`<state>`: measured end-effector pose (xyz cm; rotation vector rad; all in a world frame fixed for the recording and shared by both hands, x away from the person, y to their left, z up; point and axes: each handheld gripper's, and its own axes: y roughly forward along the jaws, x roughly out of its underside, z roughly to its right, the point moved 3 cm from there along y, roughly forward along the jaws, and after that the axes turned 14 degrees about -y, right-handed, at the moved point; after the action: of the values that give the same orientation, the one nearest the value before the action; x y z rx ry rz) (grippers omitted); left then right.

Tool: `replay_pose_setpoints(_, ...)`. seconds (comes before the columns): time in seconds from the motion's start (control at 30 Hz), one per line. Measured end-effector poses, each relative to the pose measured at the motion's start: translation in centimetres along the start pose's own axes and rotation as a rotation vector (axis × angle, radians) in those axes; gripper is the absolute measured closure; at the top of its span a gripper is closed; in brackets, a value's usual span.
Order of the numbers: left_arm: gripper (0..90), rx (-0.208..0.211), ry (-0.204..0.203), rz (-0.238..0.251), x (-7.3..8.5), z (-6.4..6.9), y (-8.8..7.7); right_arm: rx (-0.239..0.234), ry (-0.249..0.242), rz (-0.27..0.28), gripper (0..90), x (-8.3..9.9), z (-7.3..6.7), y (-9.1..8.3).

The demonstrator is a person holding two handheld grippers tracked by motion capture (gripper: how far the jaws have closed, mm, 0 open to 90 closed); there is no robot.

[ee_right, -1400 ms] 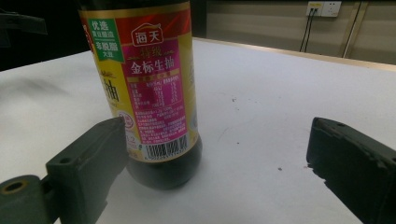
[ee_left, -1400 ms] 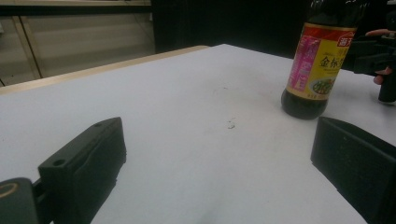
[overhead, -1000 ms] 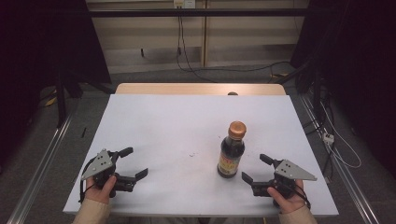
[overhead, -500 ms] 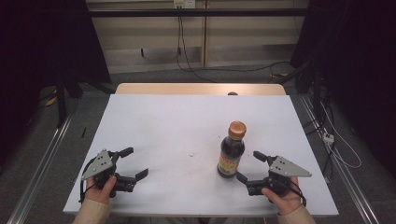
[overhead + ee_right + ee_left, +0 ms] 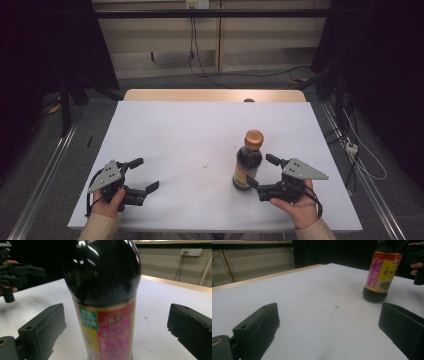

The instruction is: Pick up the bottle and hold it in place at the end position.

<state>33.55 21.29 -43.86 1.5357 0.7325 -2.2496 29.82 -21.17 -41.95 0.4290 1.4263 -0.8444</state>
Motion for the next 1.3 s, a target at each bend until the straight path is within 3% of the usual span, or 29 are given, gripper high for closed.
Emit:
replay_pose_setpoints(0.07, 3.2, 0.005, 0.001, 0.002, 0.0, 0.0, 0.0, -0.028, 0.008, 0.009, 1.0, -0.4, -0.1, 0.2)
replay_pose_setpoints(0.2, 3.2, 0.000, 0.001, -0.001, 0.0, 0.0, 0.0, -0.032, 0.010, -0.010, 1.0, -0.8, -0.3, 0.9)
replay_pose_setpoints(0.4, 3.3, -0.001, -0.002, 0.001, 0.0, -0.1, 0.0, -0.042, 0.011, 0.002, 9.7, -0.8, -0.3, 1.6)
replay_pose_setpoints(0.9, 3.3, 0.003, -0.001, -0.010, 0.0, -0.1, 0.0, -0.033, 0.002, -0.006, 23.6, -0.9, -0.5, 2.9)
replay_pose_setpoints(1.3, 3.3, 0.000, 0.002, -0.013, 0.1, -0.1, 0.0, -0.030, -0.011, -0.004, 28.4, -0.8, -0.5, 3.2)
